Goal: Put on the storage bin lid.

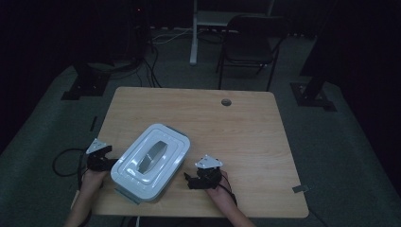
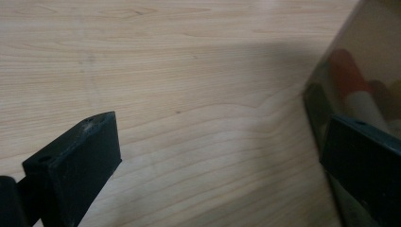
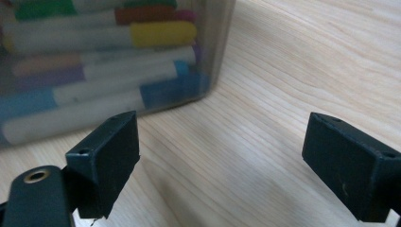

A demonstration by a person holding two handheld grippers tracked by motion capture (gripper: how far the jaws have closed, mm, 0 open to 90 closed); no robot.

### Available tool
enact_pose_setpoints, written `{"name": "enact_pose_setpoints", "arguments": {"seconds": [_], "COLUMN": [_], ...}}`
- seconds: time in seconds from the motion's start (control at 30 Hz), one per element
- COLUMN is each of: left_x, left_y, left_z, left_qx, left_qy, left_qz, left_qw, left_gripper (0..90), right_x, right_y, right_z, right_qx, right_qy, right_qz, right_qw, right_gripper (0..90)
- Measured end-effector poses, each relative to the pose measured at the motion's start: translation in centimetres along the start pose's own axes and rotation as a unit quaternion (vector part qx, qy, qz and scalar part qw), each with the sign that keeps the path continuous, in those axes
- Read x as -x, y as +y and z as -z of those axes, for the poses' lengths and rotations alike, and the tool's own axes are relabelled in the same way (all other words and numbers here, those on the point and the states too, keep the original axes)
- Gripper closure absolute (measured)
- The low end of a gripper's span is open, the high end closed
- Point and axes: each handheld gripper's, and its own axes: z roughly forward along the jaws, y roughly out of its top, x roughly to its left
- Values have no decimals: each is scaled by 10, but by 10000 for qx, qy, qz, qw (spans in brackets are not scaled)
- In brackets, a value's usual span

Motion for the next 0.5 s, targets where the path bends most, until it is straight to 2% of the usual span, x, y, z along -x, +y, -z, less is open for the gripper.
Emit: {"name": "enact_pose_setpoints", "arguments": {"seconds": [0.13,0.2,0.33,0.37,0.4,0.5], "left_x": [4,7,7,8,9,12], "left_y": [0,0,-1,-1,-2,-3], "left_z": [-1,-2,-3,-4,-4,-4], "left_qx": [0,32,56,34,27,13], "left_qy": [-85,-148,-156,-188,-217,-242], "left_qz": [-65,-40,16,49,58,69], "left_qw": [9999,9999,9999,9998,9997,9997], "left_gripper": [4,4,4,4,4,4], "right_x": [-4,-6,-10,-12,-16,-17], "right_y": [2,3,5,6,8,9], "right_z": [-1,-1,-1,-1,-3,-3], "right_qx": [133,248,393,380,380,339], "right_qy": [-170,-353,-297,-233,-59,-83], "right_qz": [-227,-292,-342,-345,-317,-245], "right_qw": [9995,9986,9982,9984,9988,9991], "right_gripper": [119,119,119,119,119,119]}}
